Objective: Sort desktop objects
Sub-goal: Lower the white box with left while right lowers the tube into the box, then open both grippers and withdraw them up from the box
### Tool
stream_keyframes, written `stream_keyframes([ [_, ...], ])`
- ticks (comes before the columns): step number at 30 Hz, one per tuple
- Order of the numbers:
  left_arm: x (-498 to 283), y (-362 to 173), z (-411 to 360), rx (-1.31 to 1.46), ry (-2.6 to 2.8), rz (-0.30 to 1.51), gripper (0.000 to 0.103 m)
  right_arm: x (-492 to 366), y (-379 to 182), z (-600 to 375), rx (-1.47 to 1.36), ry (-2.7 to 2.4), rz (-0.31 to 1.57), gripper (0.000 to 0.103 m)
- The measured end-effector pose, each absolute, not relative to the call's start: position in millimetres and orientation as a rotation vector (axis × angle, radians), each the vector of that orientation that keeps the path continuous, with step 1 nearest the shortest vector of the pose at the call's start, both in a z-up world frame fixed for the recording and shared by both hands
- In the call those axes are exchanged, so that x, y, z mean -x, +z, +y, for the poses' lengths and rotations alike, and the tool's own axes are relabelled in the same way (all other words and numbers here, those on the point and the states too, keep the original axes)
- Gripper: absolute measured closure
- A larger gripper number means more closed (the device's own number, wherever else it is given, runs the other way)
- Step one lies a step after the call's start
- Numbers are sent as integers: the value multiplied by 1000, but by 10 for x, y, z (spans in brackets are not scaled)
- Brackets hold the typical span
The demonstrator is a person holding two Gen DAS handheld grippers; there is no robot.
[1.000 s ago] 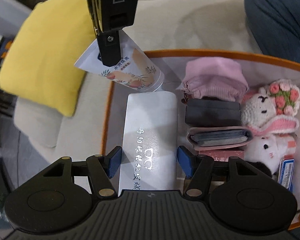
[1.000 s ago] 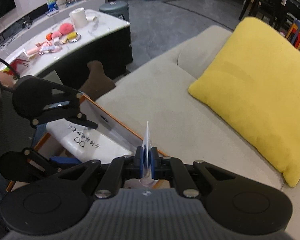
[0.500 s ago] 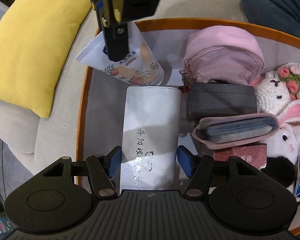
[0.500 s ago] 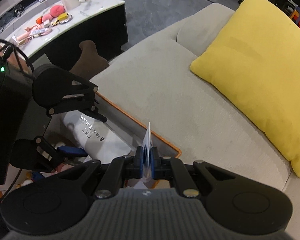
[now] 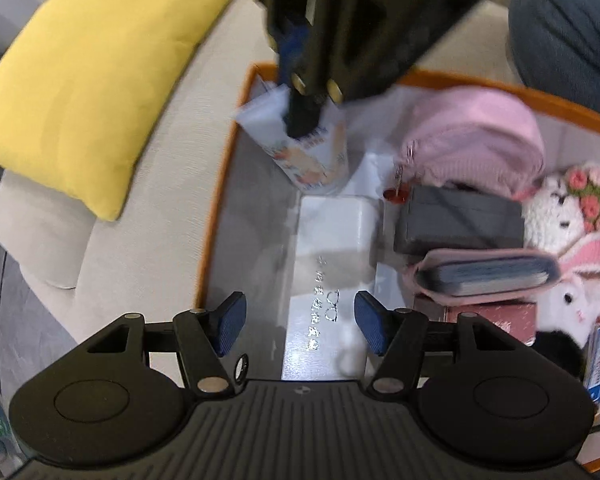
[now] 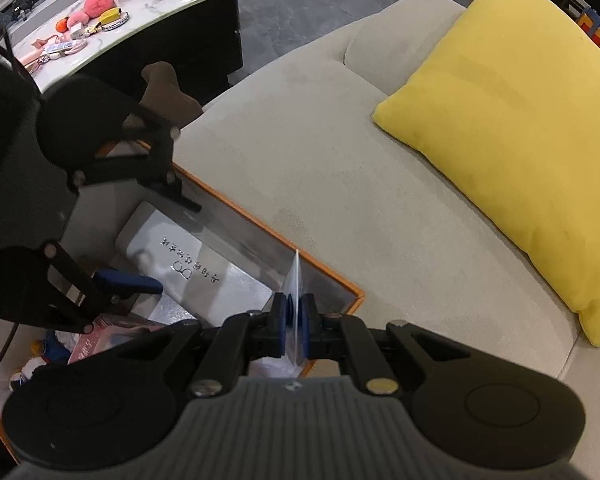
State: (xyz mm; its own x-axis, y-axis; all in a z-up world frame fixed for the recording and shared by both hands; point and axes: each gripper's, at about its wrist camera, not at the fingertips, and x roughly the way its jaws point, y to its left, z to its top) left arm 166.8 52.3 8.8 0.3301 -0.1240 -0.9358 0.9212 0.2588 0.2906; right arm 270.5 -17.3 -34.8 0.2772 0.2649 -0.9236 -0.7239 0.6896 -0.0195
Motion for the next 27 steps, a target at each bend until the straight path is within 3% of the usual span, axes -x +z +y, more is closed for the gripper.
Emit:
stream_keyframes([
  [12,-1460,653,511,-937,-762,896,32,-2697,-383,-107,480,683,1138,94],
  [20,-1097,1020,513,-853,-662,853,32,-2423,14,-219,449,677,1058,85],
  [23,-899,1214,521,-790,-602,801,32,-2203,237,-298,417,694,1005,79],
  [25,-771,1307,541,-744,-569,761,32,-2006,376,-377,377,702,951,63],
  [27,-665,1369,582,-679,-503,727,32,-1801,470,-447,346,701,901,60],
])
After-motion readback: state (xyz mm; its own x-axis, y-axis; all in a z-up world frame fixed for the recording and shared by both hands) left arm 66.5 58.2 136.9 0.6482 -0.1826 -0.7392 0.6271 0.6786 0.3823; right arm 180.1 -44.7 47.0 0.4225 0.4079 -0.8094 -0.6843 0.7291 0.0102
